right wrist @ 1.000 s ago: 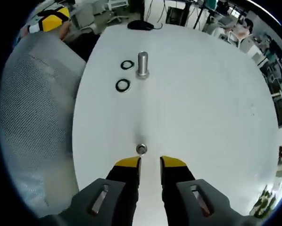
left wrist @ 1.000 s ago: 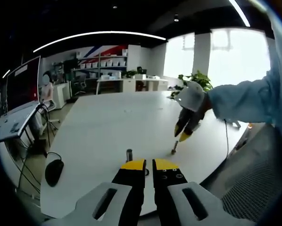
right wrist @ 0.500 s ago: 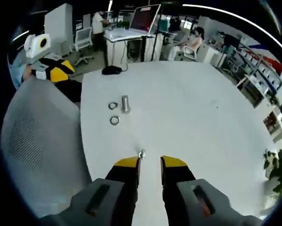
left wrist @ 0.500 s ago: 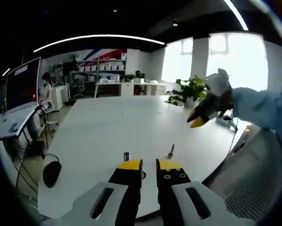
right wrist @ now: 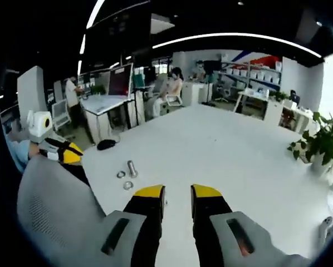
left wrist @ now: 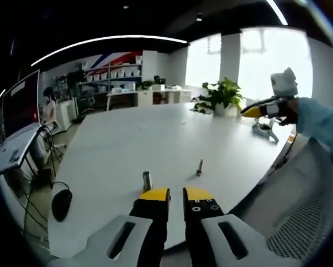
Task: Place the washer onto the threaded stud by aligning its center hole with the stud, sliding it down to the base, and recovering from edge contact or off-axis alignment until the washer reaches the visible bottom stop.
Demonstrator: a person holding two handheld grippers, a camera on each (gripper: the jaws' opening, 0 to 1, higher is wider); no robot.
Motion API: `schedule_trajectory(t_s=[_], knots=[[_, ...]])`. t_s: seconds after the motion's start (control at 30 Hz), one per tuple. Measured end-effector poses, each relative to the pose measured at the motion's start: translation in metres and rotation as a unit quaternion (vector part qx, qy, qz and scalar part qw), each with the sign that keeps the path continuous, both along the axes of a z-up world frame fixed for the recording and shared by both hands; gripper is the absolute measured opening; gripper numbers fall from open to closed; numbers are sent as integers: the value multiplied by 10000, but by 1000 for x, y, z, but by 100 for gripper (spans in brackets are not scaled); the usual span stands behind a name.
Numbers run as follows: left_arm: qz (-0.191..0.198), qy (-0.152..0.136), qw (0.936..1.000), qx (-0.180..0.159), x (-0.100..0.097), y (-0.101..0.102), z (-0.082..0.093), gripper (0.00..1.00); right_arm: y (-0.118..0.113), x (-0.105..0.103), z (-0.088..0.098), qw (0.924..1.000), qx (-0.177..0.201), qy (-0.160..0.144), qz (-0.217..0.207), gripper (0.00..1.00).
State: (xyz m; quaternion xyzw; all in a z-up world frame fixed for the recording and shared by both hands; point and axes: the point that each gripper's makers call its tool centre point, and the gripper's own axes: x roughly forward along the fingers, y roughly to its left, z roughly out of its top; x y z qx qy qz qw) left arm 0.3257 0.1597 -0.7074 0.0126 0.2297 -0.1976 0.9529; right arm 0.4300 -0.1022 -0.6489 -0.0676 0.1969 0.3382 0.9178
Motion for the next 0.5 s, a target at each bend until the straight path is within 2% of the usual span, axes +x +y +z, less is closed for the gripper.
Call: schedule_trajectory(t_s=[0.07,0.13,0.2,0.3,0.4,0.5], knots=[[51,58,10000,-63,0,1,0,7,-17,-5,5,9994,255,-21,-252,18],[-48,24,10000,73,-2,-2,-1,7,-25,-17,7,9986,331,-4,-408,18],[-36,122,9999,39,-3,-2,-4,7,-31,-28,8,9976,413,-3,-561,18],[-53,105,9999,68,-3,-2,-4,7,-26,-47,4,9966,561,107,-592,17],[-58,142,9999,55,-4,-2,-5,6,-18,-63,-3,9971,535,221,-487,14],[-93,129,9998,114,-5,-3,-5,5,-14,-72,-5,9963,648,250,-515,14]])
